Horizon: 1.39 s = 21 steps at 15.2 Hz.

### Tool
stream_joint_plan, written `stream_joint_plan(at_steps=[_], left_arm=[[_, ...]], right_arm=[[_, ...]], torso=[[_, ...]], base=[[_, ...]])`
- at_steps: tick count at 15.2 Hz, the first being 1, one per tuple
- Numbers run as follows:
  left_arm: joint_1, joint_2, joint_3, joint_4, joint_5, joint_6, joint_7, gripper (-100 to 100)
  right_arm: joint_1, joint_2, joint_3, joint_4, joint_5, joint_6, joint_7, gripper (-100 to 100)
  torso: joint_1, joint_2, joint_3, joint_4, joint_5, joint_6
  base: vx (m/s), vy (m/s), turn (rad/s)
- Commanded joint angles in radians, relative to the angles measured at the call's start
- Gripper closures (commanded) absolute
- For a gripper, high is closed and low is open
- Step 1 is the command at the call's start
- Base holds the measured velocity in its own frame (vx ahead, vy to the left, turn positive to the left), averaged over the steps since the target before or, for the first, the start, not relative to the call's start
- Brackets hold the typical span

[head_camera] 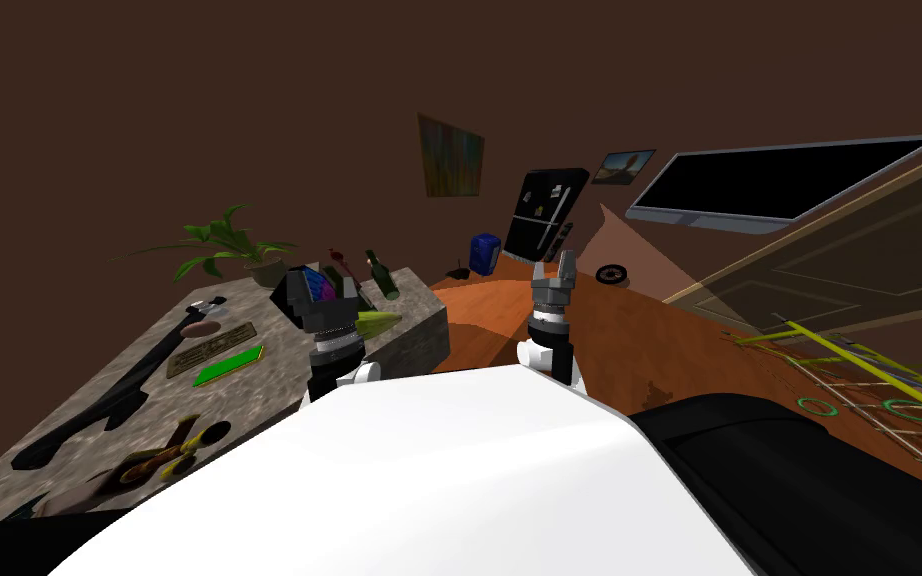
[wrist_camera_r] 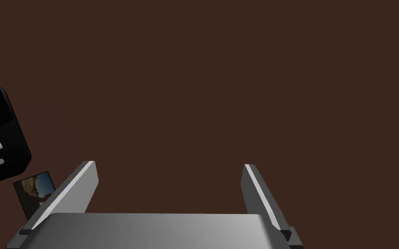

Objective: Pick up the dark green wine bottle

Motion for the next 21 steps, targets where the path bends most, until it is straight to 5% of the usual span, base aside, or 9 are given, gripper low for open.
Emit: stream_joint_plan(at_steps=[1,12,21], left_arm=[[-0.008,0.048,-0.004,0.008,-0.005,-0.001,0.002,-100],[-0.071,0.245,-0.040,0.073,-0.042,-0.008,0.020,-100],[-0.182,0.448,-0.107,0.188,-0.108,-0.022,0.052,-100]], right_arm=[[0.000,0.000,0.000,0.000,0.000,0.000,0.000,0],[0.000,0.000,0.000,0.000,0.000,0.000,0.000,0],[0.000,0.000,0.000,0.000,0.000,0.000,0.000,0]], torso=[[0.000,0.000,0.000,0.000,0.000,0.000],[0.003,0.001,0.001,0.000,0.001,0.000],[0.005,0.003,0.002,0.001,0.001,0.000]], base=[[-0.004,0.006,-0.008],[-0.017,0.028,-0.021],[-0.037,0.050,-0.033]])
